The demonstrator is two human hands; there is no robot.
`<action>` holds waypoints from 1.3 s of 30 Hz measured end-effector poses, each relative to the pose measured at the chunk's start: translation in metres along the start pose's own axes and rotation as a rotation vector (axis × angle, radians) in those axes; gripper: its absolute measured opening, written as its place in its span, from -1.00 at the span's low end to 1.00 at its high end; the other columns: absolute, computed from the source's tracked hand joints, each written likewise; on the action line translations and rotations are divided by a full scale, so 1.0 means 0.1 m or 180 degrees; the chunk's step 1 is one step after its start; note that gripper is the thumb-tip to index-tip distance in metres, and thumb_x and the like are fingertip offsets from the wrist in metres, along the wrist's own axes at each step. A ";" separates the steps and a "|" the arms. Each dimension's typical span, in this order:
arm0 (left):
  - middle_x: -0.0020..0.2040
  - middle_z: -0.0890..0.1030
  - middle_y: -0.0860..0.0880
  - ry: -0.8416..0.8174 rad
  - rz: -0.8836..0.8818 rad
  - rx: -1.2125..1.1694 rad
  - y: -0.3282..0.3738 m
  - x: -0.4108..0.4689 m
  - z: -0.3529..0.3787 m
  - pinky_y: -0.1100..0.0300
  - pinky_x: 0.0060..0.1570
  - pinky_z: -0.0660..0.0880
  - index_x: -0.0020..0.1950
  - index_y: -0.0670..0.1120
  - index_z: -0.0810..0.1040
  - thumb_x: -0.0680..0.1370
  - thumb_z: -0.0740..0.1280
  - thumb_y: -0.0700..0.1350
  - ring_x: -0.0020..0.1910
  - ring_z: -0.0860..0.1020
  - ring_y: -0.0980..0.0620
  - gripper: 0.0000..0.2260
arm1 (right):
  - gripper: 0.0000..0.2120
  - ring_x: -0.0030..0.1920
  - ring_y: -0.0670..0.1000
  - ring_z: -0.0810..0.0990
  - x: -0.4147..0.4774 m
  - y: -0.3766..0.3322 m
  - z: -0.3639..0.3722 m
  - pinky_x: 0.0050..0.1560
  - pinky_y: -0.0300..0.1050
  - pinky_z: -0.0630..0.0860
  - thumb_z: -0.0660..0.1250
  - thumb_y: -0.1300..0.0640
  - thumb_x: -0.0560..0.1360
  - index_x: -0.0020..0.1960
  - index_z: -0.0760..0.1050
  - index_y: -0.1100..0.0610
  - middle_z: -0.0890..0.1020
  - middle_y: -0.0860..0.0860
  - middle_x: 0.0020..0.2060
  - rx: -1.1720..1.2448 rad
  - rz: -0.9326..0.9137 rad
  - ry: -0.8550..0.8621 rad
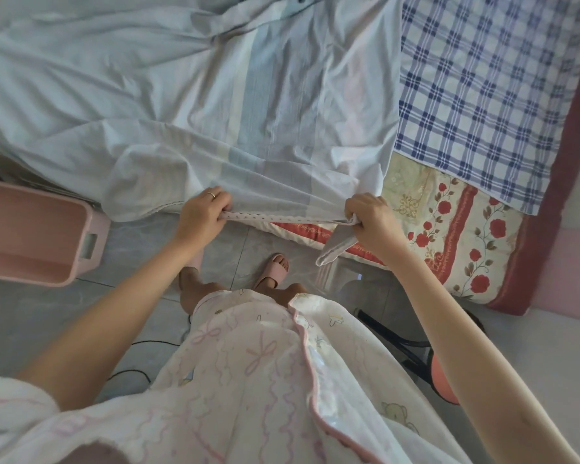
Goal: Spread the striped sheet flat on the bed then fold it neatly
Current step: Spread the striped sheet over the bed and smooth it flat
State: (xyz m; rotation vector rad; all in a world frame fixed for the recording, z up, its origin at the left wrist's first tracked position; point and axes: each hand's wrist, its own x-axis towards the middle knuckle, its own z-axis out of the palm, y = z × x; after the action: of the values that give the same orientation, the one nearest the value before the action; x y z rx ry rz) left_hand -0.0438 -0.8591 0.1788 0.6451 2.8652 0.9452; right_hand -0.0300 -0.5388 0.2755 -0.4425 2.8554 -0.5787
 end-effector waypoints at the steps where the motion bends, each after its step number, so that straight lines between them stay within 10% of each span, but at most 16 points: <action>1: -0.28 0.45 -0.12 -0.0039 0.0097 0.0056 0.02 -0.01 -0.04 0.16 -0.46 0.31 -0.25 -0.18 0.38 0.21 0.29 -0.46 -0.33 0.43 -0.11 -0.75 | -0.67 -0.36 0.03 0.34 -0.04 0.00 0.03 -0.32 -0.11 0.34 0.21 0.60 0.09 -0.33 0.39 0.21 0.34 -0.04 -0.39 -0.0025 0.0057 0.0078; 7: -0.23 0.49 -0.16 0.0093 -0.0459 0.0261 0.04 -0.02 -0.15 0.14 -0.41 0.27 -0.27 -0.20 0.40 0.20 0.27 -0.49 -0.33 0.45 -0.15 -0.75 | -0.58 -0.20 -0.10 0.50 -0.10 -0.26 -0.02 -0.27 -0.28 0.37 0.11 0.61 0.19 -0.31 0.45 0.12 0.51 -0.03 -0.21 0.1509 0.1184 0.1092; 11: -0.38 0.45 -0.15 0.0383 -0.1268 0.0509 -0.21 0.20 -0.49 0.12 -0.45 0.19 -0.20 -0.18 0.37 0.34 0.29 -0.44 -0.44 0.44 -0.15 -0.79 | -0.61 -0.42 -0.18 0.42 0.20 -0.56 -0.28 -0.43 -0.18 0.37 0.03 0.56 0.28 -0.35 0.36 0.09 0.43 -0.02 -0.42 0.2631 0.1853 0.1693; 15: -0.28 0.53 -0.14 0.0592 -0.1115 0.0540 -0.23 0.63 -0.99 0.11 -0.39 0.27 -0.06 -0.19 0.42 0.45 0.22 -0.41 -0.32 0.51 -0.16 -0.84 | -0.91 -0.46 -0.14 0.38 0.52 -0.82 -0.40 -0.46 -0.27 0.25 0.13 0.24 0.47 -0.04 0.30 0.13 0.41 -0.06 -0.40 0.1424 0.1052 0.0844; 20: -0.02 0.64 -0.14 0.0553 -0.0384 0.0278 0.02 1.20 -1.53 0.12 -0.20 0.48 0.06 -0.16 0.58 0.41 0.27 -0.44 -0.08 0.60 -0.15 -0.69 | -0.16 -0.19 0.03 0.60 1.32 -1.34 -0.31 -0.36 -0.14 0.49 0.26 -0.46 0.31 0.42 0.20 0.00 0.42 -0.04 0.21 -0.0575 0.0542 -0.0203; 27: -0.01 0.63 -0.15 0.0654 0.0283 0.0080 0.12 1.48 -1.83 0.07 -0.19 0.52 0.05 -0.20 0.62 0.41 0.32 -0.38 -0.04 0.60 -0.16 -0.74 | -0.69 -0.19 0.21 0.60 2.09 -1.93 -0.19 -0.38 -0.05 0.40 0.25 0.27 0.39 0.14 0.44 0.20 0.59 0.10 0.01 0.0335 0.0837 0.0861; 34: -0.10 0.52 -0.11 0.0868 0.0457 -0.0278 -0.28 1.26 -1.81 0.24 -0.40 0.33 0.02 -0.10 0.32 0.39 0.42 -0.26 -0.22 0.52 -0.04 -0.67 | -0.81 -0.38 0.06 0.46 2.19 -1.95 -0.45 -0.47 -0.04 0.44 0.27 0.36 0.33 -0.07 0.44 0.21 0.52 -0.02 -0.25 0.0364 -0.0063 0.0860; 39: 0.08 0.50 -0.03 0.1595 0.0833 0.0237 -0.49 1.09 -1.60 0.10 -0.02 0.45 0.03 -0.09 0.45 0.47 0.34 -0.19 0.01 0.50 -0.02 -0.83 | -0.77 -0.37 0.07 0.45 2.23 -1.82 -0.45 -0.44 0.02 0.43 0.31 0.39 0.32 -0.04 0.45 0.23 0.46 -0.08 -0.27 0.0695 -0.0154 0.0678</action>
State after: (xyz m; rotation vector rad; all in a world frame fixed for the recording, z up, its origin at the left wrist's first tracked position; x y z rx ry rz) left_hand -0.1897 -0.9395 0.2879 0.9251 3.3213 1.1865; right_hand -0.2041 -0.7562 0.3616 -0.4370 2.9379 -0.9900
